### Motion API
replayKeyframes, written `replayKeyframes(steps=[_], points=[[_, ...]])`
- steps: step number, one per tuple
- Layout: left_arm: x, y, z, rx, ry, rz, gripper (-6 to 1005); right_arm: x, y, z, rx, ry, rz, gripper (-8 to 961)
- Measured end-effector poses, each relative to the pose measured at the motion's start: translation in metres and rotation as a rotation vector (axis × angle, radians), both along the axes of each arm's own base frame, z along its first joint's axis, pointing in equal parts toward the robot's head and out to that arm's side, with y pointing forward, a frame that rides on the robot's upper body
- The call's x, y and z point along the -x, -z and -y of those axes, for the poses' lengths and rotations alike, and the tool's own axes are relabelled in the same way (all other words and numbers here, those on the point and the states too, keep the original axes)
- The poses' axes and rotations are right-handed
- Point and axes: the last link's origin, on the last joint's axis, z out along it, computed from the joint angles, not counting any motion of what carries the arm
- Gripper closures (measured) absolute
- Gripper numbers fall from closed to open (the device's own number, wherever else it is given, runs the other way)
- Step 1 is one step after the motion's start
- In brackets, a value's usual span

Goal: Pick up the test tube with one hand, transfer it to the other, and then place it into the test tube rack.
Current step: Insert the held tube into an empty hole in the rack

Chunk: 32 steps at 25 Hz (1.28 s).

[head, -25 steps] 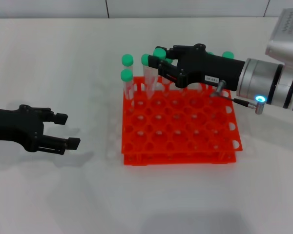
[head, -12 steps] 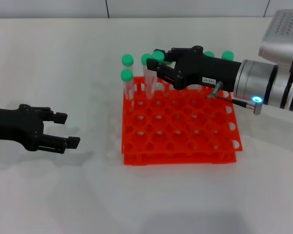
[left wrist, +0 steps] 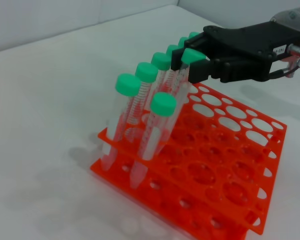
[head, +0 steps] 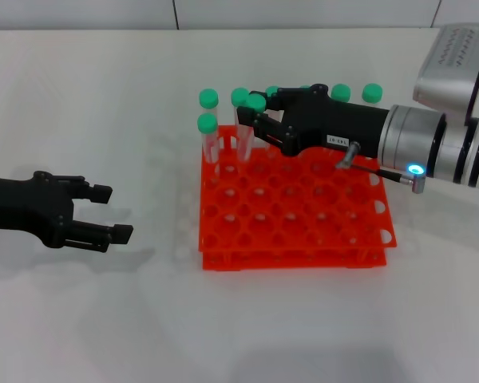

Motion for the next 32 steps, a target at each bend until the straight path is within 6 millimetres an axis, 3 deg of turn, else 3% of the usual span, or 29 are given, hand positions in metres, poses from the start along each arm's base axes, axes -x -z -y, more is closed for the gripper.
replayKeyframes(steps=[32], points=[[0.002,0.002,0.001,0.004,0.007,0.002,129,0.01,0.006,0.0,0.021,-0.037,0.017,688]])
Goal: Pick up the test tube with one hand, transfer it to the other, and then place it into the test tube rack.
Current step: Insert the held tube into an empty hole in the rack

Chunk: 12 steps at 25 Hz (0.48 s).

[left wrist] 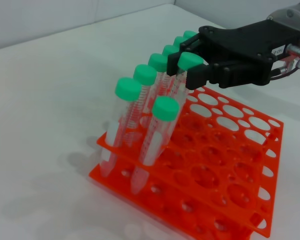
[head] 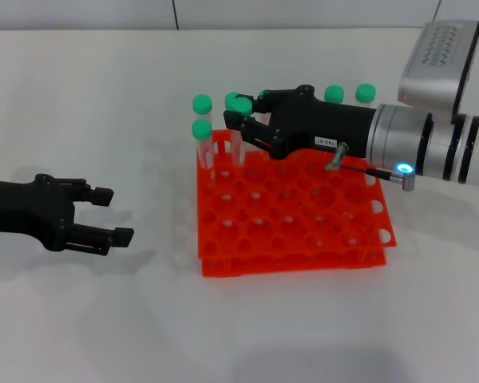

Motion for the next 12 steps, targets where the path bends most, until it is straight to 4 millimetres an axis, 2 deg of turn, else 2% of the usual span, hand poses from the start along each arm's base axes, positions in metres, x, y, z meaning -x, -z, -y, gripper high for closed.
replayKeyframes(steps=[12], points=[[-0.0001,-0.0005,-0.0003,-0.005,0.007,0.002,129,-0.0007,0.0001,0.0008,0.001,0.002,-0.001,689]])
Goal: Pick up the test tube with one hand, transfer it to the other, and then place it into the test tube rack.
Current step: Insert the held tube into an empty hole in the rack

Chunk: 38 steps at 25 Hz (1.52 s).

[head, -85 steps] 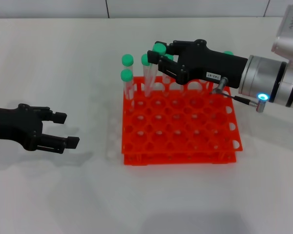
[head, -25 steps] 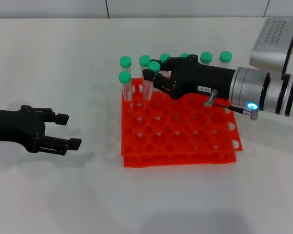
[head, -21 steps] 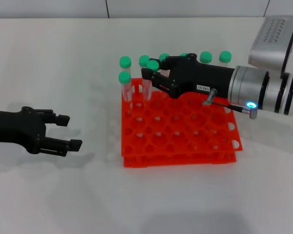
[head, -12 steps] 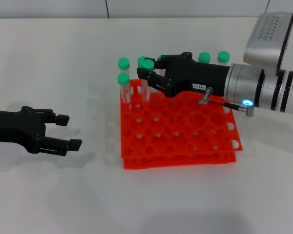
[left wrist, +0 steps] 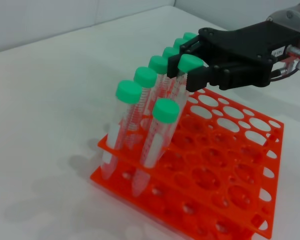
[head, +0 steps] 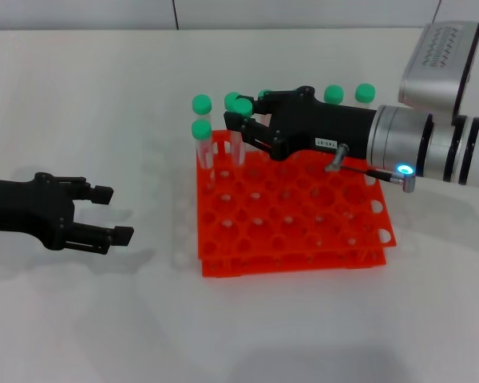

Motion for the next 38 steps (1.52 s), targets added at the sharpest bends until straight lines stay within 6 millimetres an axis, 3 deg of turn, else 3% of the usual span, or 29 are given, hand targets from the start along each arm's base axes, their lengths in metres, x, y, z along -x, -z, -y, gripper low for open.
replayKeyframes(steps=[38], points=[[0.0024,0.0009,0.0013,-0.007,0.004,-0.002,129,-0.0015,0.0026,0.0005,0.002,0.001,0.016,688]])
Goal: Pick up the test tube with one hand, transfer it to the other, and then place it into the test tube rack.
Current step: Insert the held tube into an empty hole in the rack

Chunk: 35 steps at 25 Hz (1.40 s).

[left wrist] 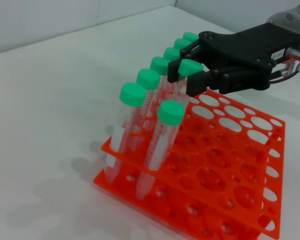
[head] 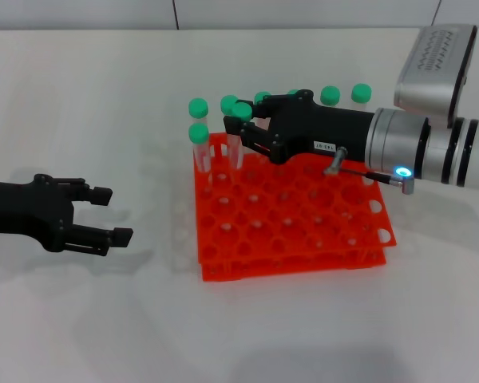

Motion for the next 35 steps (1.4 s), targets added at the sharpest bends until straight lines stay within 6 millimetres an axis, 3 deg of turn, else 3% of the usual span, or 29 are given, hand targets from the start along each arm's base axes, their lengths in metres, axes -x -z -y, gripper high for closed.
replayKeyframes(steps=[35], points=[[-0.0004,0.0013,-0.0009,0.005,0.0,-0.001,129,-0.0004,0.0016,0.0026,0.008,-0.009,0.003,686]])
